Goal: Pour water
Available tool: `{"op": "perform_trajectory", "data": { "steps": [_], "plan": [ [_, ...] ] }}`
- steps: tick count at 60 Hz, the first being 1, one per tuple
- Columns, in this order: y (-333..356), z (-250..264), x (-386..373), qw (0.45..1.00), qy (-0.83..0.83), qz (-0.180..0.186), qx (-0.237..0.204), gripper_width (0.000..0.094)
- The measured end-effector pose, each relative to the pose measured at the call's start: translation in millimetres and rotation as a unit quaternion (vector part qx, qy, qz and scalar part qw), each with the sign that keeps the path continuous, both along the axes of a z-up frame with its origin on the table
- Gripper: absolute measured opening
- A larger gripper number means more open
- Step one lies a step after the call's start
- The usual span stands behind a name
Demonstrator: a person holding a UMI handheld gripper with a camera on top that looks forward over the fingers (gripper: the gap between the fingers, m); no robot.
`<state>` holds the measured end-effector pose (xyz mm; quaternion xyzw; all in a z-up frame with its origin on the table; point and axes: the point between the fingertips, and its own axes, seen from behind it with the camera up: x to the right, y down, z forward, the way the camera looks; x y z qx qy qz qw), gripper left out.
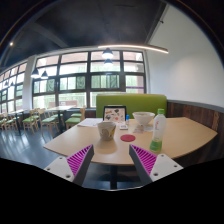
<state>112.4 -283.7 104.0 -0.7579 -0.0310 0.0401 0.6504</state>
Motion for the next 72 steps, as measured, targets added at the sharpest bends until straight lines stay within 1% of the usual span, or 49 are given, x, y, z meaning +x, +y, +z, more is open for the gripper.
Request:
{"op": "perform_trajectory", "data": {
  "steps": [4, 11, 16, 19, 25, 29, 36, 41, 42, 44, 47, 49, 52, 57, 59, 60, 65, 69, 72],
  "plan": [
    [1.9, -0.1, 9.6, 1.000, -0.001, -0.007, -0.001, 0.0810],
    [15.0, -3.0, 44.4, 0.999, -0.002, -0.035, -0.003, 0.0807],
    [25.0, -7.4, 78.1, 0.998, -0.006, -0.065, -0.003, 0.0804],
    [43.2, -14.8, 106.1, 0.996, -0.012, -0.087, -0.006, 0.0805],
    [69.4, -15.3, 147.0, 0.992, -0.030, -0.123, 0.004, 0.0805],
    [100.9, -18.9, 169.2, 0.991, -0.035, -0.128, 0.008, 0.0802],
    [150.4, -10.3, 188.5, 0.990, -0.038, -0.129, 0.034, 0.0801],
    [184.8, -9.5, 196.9, 0.990, -0.040, -0.129, 0.045, 0.0799],
    [190.8, -9.1, 197.6, 0.990, -0.039, -0.129, 0.049, 0.0791],
    [203.8, -10.1, 198.3, 0.990, -0.039, -0.126, 0.055, 0.0725],
    [212.3, -17.6, 205.7, 0.989, -0.041, -0.136, 0.046, 0.0431],
    [214.4, -14.6, 209.6, 0.987, -0.030, -0.147, 0.059, 0.0427],
    [213.1, -12.2, 205.0, 0.986, -0.028, -0.153, 0.065, 0.0392],
    [217.4, -15.7, 206.7, 0.987, -0.027, -0.144, 0.061, 0.0328],
    [217.5, -16.1, 207.2, 0.987, -0.020, -0.146, 0.059, 0.0330],
    [217.9, -15.8, 206.8, 0.988, -0.020, -0.145, 0.058, 0.0296],
    [218.6, -18.5, 206.5, 0.988, -0.022, -0.148, 0.048, 0.0294],
    [218.5, -16.0, 203.0, 0.987, -0.048, -0.148, 0.029, 0.0295],
    [222.5, -0.8, 195.7, 0.985, -0.086, -0.145, 0.027, 0.0294]
  ]
}}
